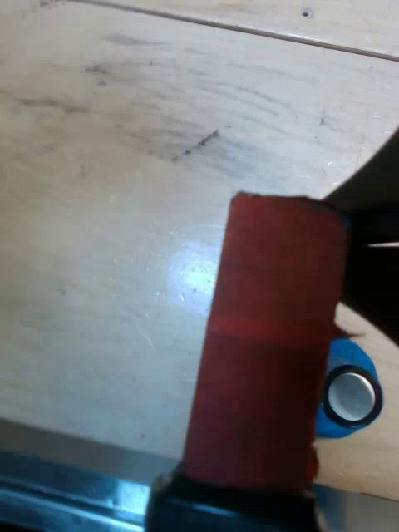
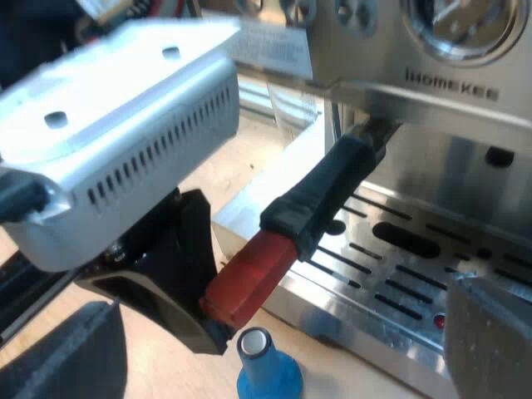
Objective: Put the handle in the coffee machine
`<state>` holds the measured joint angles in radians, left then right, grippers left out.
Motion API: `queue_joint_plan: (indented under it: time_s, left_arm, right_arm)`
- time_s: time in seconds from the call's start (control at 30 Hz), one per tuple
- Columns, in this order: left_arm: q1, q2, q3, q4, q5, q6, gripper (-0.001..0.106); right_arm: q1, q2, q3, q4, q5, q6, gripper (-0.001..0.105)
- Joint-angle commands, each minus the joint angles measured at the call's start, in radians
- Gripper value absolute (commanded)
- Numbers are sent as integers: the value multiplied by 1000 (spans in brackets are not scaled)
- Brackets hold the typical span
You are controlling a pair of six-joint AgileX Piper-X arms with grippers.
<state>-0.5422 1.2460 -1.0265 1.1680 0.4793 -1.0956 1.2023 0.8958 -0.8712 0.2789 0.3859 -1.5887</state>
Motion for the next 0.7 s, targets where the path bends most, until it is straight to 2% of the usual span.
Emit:
queue_joint_plan:
  time_s: [0.03, 0.3, 0.47, 0.57, 0.7]
  left_arm:
    - [-43, -11, -18, -143, 168, -7, 0]
    - [-41, -11, -20, -120, 168, -7, 0]
    - [-40, -11, -20, -45, 118, -7, 0]
    - [-26, -14, -20, -6, 116, -7, 0]
    - [35, -54, 3, 17, 116, -5, 0]
  right_arm:
    - [3, -21, -1, -2, -1, -3, 78]
    - [3, -23, -1, 19, -2, -1, 78]
    - [3, -23, -1, 48, -2, 1, 78]
    - [3, -23, -1, 48, -2, 1, 78]
    - [3, -23, -1, 48, -2, 1, 78]
